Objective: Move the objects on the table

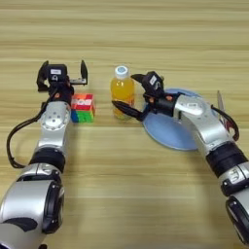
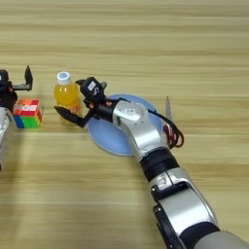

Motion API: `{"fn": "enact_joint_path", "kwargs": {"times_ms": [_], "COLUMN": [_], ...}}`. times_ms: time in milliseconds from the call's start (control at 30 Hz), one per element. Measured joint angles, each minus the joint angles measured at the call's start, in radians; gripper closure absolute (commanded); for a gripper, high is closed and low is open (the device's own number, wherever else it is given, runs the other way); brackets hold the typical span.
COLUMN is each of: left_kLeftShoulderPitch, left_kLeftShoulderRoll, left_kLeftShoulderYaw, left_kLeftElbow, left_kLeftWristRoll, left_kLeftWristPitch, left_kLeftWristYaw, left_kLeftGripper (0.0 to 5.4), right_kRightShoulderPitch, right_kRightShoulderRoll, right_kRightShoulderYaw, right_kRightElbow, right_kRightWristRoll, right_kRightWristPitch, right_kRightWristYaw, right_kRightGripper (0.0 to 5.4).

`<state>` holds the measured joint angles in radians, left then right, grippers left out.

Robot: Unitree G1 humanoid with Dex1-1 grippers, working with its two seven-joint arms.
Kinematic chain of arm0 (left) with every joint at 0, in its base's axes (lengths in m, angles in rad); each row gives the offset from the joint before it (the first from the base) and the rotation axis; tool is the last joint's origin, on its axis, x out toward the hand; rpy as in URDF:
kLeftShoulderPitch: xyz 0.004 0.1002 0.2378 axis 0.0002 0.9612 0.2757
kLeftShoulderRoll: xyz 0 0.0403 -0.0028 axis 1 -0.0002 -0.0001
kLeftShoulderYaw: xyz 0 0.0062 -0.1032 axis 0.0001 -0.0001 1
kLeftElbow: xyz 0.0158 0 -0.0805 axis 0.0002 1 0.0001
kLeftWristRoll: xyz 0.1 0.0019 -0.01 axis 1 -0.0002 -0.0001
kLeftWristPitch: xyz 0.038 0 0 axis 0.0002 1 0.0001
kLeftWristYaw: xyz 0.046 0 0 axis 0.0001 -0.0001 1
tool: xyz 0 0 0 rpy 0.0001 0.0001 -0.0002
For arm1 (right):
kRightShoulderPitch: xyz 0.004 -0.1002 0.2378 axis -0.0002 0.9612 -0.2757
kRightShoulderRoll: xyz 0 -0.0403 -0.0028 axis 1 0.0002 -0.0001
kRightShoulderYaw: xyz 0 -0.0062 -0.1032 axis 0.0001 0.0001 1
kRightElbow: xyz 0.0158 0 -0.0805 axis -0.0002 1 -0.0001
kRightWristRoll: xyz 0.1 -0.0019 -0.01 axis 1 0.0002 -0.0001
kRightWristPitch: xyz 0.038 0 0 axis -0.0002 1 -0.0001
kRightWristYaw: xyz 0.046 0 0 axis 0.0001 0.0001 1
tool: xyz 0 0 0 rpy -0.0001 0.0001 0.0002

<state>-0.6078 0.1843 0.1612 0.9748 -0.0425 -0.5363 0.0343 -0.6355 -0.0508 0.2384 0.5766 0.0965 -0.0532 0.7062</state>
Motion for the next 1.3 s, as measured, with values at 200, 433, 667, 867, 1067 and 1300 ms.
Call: {"fn": "enact_joint_path", "kwargs": {"times_ms": [200,433,667,867,1067,1300], "left_kLeftShoulderPitch": [0.000,0.000,0.000,0.000,0.000,0.000], "left_kLeftShoulderRoll": [-0.001,-0.003,-0.003,-0.003,-0.003,-0.003], "left_kLeftShoulderYaw": [-0.003,-0.005,-0.008,-0.009,-0.009,-0.009], "left_kLeftElbow": [0.000,-0.001,-0.002,-0.003,-0.003,-0.004], "left_kLeftWristRoll": [0.000,0.000,0.000,0.000,0.000,0.000], "left_kLeftWristPitch": [-0.001,-0.003,-0.004,-0.004,-0.004,-0.004], "left_kLeftWristYaw": [0.003,0.006,0.010,0.012,0.013,0.017], "left_kLeftGripper": [0.03,0.03,0.00,0.00,0.00,0.00], "right_kRightShoulderPitch": [-0.058,-0.123,-0.143,-0.146,-0.147,-0.147], "right_kRightShoulderRoll": [0.047,0.090,0.103,0.112,0.115,0.116], "right_kRightShoulderYaw": [-0.009,-0.034,-0.062,-0.079,-0.089,-0.103], "right_kRightElbow": [0.157,0.335,0.421,0.434,0.440,0.435], "right_kRightWristRoll": [-0.029,-0.039,-0.055,-0.060,-0.067,-0.073], "right_kRightWristPitch": [-0.052,-0.118,-0.162,-0.177,-0.193,-0.194], "right_kRightWristYaw": [-0.029,-0.049,-0.067,-0.066,-0.069,-0.084], "right_kRightGripper": [0.00,0.00,0.48,1.21,1.92,2.00]}}
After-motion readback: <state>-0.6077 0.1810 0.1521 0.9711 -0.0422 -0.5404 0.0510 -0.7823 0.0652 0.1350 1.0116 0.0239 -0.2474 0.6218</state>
